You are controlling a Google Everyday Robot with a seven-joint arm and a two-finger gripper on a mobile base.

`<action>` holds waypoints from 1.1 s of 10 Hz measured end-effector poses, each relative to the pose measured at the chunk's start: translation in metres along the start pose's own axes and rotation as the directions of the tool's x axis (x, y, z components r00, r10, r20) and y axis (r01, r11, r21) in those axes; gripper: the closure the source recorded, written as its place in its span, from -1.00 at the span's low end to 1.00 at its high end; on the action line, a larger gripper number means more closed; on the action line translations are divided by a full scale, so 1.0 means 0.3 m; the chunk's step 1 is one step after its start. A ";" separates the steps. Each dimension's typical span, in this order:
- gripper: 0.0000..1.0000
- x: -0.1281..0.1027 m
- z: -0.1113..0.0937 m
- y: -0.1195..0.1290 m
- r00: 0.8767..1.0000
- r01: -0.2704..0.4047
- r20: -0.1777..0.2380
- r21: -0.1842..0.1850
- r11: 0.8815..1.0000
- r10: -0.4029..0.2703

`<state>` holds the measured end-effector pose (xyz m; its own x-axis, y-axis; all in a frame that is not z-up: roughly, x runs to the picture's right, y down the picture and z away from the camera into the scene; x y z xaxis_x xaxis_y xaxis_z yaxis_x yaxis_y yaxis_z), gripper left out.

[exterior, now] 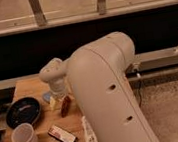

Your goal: Place the pepper on the white sponge

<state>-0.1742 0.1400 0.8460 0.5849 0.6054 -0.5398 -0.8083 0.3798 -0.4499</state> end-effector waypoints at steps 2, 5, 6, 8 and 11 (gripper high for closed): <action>-0.60 -0.009 0.046 0.005 1.000 -0.012 -0.024 -0.010 1.000 0.012; -0.47 0.016 0.114 -0.001 0.997 -0.047 -0.061 -0.033 0.998 0.045; -0.23 0.026 0.125 0.007 0.996 -0.050 -0.069 -0.030 0.998 0.048; 0.12 0.031 0.114 0.015 0.997 -0.045 -0.062 -0.023 0.999 0.043; 0.72 0.038 0.098 0.023 0.998 -0.044 -0.051 -0.027 0.999 0.043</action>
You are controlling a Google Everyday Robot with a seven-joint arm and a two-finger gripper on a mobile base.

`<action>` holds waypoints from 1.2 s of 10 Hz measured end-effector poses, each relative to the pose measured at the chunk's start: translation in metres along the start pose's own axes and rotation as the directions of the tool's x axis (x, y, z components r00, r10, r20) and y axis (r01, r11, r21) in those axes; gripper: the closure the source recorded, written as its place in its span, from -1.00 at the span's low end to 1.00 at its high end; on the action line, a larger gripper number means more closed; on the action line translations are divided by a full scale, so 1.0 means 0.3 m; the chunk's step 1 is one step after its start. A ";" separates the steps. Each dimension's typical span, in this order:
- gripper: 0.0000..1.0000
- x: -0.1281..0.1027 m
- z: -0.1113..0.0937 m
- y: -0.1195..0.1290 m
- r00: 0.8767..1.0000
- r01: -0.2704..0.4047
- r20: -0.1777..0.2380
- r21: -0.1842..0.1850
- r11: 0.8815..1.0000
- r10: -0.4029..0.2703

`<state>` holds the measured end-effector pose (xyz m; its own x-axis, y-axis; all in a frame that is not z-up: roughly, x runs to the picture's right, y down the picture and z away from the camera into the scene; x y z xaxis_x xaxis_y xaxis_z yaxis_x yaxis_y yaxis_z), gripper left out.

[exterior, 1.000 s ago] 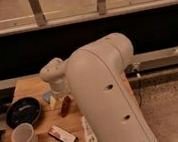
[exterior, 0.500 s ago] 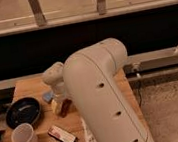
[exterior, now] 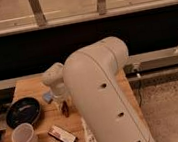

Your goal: Place the pepper on the white sponge

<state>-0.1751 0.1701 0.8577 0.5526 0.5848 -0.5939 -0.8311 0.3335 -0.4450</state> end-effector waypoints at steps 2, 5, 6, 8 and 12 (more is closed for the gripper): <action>1.00 0.005 -0.008 0.000 1.000 -0.008 0.005 -0.016 1.000 0.008; 1.00 -0.002 -0.049 -0.015 0.999 -0.014 0.038 -0.038 0.999 0.016; 1.00 -0.005 -0.087 -0.026 0.998 -0.016 0.061 -0.045 0.999 0.019; 1.00 -0.001 -0.189 -0.046 0.993 -0.013 0.119 -0.063 0.998 0.021; 1.00 -0.005 -0.445 -0.067 0.952 0.050 0.304 -0.193 0.980 0.011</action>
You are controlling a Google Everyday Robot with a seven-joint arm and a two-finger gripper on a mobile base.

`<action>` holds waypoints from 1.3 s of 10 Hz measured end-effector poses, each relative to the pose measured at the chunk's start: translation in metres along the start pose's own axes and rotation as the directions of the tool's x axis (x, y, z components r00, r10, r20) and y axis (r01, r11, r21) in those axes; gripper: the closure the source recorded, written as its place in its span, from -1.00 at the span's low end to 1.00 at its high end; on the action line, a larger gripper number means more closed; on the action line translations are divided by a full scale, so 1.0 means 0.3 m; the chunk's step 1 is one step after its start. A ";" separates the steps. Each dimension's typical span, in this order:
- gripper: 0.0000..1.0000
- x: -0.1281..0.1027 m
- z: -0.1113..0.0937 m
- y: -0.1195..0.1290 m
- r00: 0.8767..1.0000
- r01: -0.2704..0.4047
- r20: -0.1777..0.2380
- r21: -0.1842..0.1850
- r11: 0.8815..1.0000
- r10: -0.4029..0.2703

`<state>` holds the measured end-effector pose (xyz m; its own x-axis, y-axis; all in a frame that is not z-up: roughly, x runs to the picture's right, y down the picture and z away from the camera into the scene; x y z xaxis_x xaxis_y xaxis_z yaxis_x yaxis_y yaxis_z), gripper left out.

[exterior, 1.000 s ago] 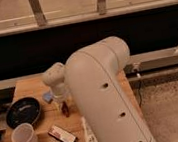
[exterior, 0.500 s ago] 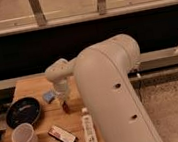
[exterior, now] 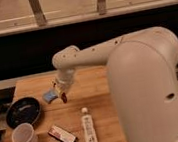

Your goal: Place the pepper on the white sponge

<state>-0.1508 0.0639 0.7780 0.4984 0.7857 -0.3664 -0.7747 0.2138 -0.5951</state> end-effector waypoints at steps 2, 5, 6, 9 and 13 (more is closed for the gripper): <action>1.00 -0.045 -0.041 0.017 0.997 0.036 0.072 -0.109 0.993 -0.028; 1.00 -0.122 -0.011 0.070 0.993 0.106 0.064 -0.146 0.984 -0.097; 1.00 -0.142 0.006 0.084 0.992 0.122 0.054 -0.150 0.981 -0.115; 1.00 -0.179 0.083 0.107 0.989 0.150 0.009 -0.147 0.978 -0.150; 1.00 -0.188 0.201 0.121 0.981 0.171 -0.066 -0.148 0.974 -0.182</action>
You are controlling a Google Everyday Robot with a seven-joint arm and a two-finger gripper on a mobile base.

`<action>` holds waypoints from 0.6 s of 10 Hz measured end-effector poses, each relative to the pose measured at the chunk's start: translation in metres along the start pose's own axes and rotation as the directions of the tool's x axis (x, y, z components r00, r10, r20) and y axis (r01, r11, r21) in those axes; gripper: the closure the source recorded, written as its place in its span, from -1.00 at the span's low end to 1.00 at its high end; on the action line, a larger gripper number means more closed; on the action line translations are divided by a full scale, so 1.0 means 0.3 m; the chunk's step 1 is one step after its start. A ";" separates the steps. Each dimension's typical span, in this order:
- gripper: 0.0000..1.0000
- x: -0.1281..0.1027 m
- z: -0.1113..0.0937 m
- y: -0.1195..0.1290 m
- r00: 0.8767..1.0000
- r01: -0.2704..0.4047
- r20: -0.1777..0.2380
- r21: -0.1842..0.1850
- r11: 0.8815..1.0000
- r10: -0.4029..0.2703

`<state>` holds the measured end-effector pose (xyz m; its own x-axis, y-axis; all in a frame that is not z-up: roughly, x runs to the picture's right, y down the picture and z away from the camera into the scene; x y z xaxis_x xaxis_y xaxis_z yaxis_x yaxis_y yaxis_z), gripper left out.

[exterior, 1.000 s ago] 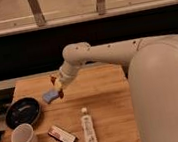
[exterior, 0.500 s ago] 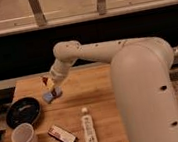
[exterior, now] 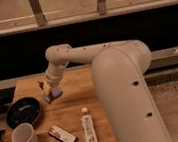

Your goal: Place the pepper on the white sponge

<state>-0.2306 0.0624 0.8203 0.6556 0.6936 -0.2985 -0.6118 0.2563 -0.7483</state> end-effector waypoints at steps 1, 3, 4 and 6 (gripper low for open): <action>1.00 -0.001 0.024 -0.015 1.000 -0.002 -0.017 0.003 1.000 0.002; 1.00 -0.018 0.077 -0.039 0.999 -0.004 -0.046 0.004 1.000 0.004; 1.00 -0.030 0.096 -0.065 0.998 -0.011 -0.058 -0.001 1.000 0.011; 1.00 -0.052 0.130 -0.105 0.997 -0.024 -0.078 -0.018 1.000 0.022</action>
<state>-0.2388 0.0699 0.8716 0.6744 0.6442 -0.3607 -0.6194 0.2279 -0.7512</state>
